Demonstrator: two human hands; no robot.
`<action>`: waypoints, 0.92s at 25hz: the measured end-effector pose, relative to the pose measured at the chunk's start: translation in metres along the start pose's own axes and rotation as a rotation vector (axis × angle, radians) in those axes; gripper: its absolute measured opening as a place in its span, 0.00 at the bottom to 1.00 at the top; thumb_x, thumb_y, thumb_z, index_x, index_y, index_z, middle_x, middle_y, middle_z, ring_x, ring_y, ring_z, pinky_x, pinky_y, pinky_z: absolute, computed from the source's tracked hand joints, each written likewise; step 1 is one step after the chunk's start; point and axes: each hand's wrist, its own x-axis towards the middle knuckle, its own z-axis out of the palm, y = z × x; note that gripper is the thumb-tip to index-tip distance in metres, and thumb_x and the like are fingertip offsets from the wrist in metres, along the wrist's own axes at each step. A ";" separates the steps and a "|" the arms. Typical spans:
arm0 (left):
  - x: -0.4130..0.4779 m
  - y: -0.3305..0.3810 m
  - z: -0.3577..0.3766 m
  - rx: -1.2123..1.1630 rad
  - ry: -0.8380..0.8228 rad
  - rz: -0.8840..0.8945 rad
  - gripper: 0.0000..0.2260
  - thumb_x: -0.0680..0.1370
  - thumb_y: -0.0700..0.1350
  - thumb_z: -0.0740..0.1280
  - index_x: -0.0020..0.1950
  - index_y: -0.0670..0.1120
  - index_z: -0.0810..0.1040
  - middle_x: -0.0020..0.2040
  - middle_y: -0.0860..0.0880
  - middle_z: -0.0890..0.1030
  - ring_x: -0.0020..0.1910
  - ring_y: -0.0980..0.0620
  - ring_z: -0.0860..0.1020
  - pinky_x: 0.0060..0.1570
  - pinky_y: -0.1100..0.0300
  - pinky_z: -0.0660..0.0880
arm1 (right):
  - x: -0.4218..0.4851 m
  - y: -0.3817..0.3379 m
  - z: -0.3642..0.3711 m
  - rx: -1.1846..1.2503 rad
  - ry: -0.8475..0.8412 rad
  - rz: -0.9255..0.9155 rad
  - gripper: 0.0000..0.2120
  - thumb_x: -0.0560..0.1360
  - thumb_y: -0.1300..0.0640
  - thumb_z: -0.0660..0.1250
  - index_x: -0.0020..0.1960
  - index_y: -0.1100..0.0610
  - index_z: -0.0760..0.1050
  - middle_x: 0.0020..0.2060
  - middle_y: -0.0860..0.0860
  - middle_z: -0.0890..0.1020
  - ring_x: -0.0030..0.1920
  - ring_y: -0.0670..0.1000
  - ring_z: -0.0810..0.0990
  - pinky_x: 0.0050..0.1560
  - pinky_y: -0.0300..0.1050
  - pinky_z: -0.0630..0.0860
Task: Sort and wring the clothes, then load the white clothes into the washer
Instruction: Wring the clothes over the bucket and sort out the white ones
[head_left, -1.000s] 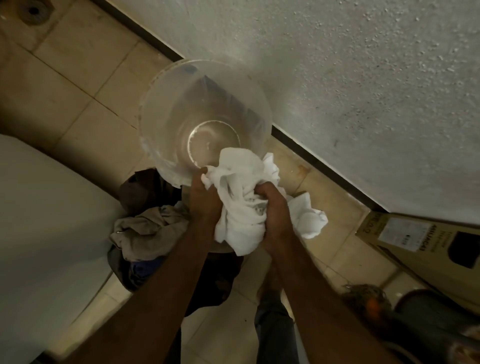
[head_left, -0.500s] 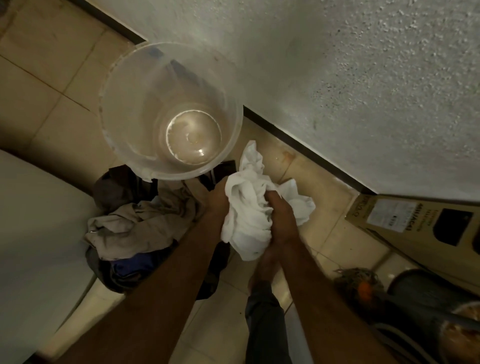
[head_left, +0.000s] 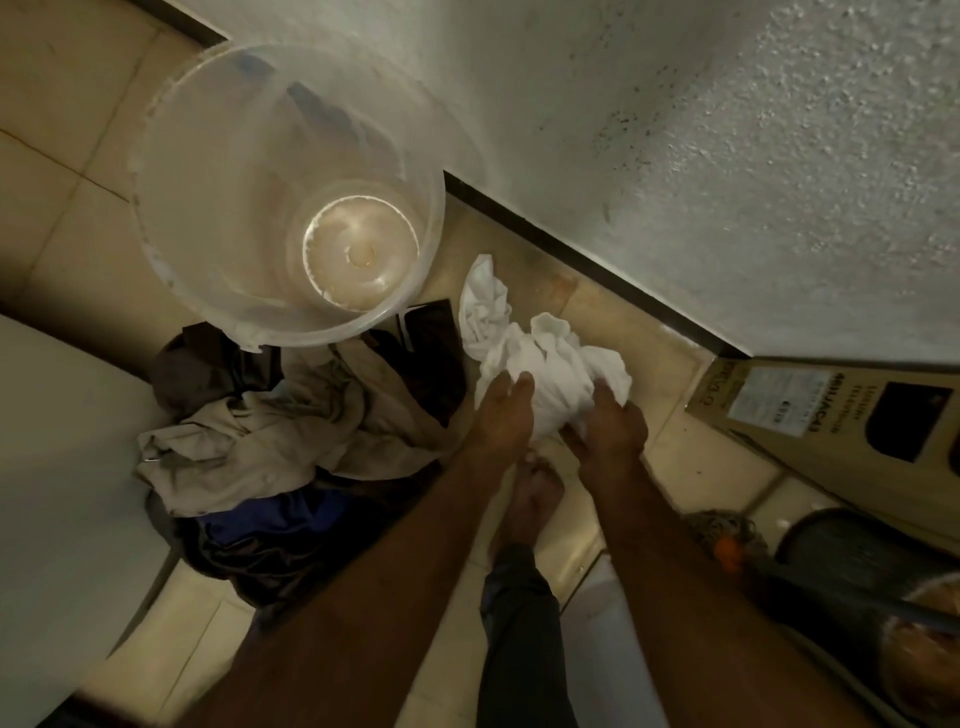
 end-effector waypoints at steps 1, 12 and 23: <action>0.003 -0.002 0.002 0.049 -0.029 0.021 0.22 0.85 0.54 0.55 0.77 0.46 0.64 0.74 0.45 0.69 0.73 0.44 0.69 0.68 0.47 0.69 | 0.002 0.000 0.002 0.028 0.001 0.020 0.21 0.80 0.56 0.67 0.72 0.57 0.70 0.63 0.59 0.78 0.52 0.56 0.81 0.53 0.57 0.83; 0.009 -0.024 -0.010 -0.150 -0.020 -0.035 0.21 0.83 0.49 0.62 0.75 0.42 0.68 0.72 0.45 0.72 0.71 0.44 0.71 0.69 0.53 0.67 | -0.003 0.034 0.001 -0.163 0.021 0.106 0.03 0.80 0.59 0.67 0.49 0.56 0.79 0.55 0.57 0.82 0.57 0.57 0.80 0.62 0.52 0.77; -0.014 -0.044 -0.094 0.014 0.040 0.077 0.09 0.82 0.43 0.64 0.50 0.40 0.81 0.45 0.43 0.84 0.41 0.51 0.80 0.38 0.61 0.76 | -0.062 0.051 0.048 -0.354 -0.112 0.072 0.09 0.78 0.55 0.67 0.53 0.60 0.80 0.51 0.58 0.84 0.46 0.56 0.82 0.39 0.46 0.78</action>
